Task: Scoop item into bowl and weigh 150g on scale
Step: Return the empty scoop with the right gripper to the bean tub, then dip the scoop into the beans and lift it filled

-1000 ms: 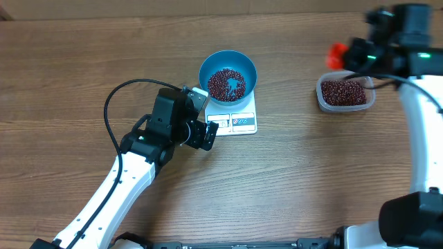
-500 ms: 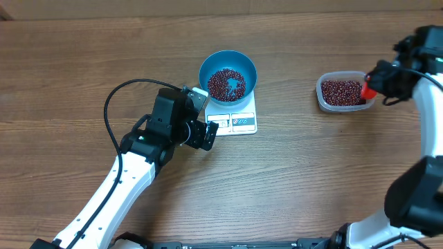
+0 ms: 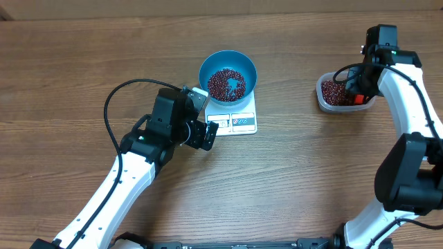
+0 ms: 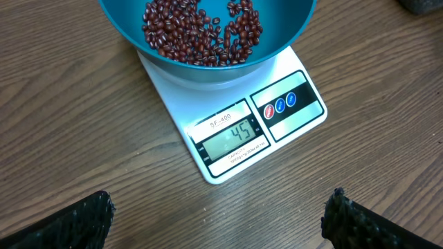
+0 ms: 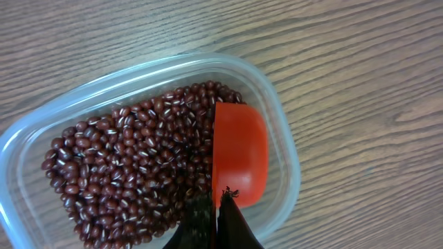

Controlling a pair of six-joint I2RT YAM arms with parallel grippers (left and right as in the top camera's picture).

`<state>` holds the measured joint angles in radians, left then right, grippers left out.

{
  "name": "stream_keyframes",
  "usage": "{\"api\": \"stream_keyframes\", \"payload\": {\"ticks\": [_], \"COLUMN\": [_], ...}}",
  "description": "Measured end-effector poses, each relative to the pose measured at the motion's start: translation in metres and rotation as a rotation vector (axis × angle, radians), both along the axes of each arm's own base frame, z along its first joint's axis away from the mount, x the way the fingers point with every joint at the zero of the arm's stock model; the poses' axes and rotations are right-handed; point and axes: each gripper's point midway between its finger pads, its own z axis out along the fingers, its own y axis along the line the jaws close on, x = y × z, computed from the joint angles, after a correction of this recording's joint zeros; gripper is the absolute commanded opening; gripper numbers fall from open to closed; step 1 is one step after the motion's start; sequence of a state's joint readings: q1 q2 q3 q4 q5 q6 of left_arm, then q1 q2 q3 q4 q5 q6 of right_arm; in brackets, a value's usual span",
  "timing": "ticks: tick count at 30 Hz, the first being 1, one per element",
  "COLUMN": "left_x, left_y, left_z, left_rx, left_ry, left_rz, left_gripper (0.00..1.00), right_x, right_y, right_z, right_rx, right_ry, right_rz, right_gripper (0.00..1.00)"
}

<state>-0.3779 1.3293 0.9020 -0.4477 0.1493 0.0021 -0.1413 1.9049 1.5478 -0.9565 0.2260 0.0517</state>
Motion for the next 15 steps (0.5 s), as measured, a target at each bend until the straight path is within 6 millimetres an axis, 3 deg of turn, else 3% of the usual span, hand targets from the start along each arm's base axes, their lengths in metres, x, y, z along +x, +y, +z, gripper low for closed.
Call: {"api": "stream_keyframes", "payload": {"ticks": [9,15], "left_x": [0.000,0.000], "left_y": [0.000,0.000], "left_z": [0.000,0.000], "left_rx": [0.000,0.000], "left_ry": [0.000,0.000], "left_rz": [0.000,0.000], "left_gripper": [1.00,1.00], "right_x": [-0.001,-0.002], "right_y": [0.022,0.030], "right_z": [-0.022,-0.025], "right_rx": [0.131,0.268], "right_ry": [0.045,0.036], "right_rz": [0.058,0.080], "right_gripper": [0.04,0.04]}}
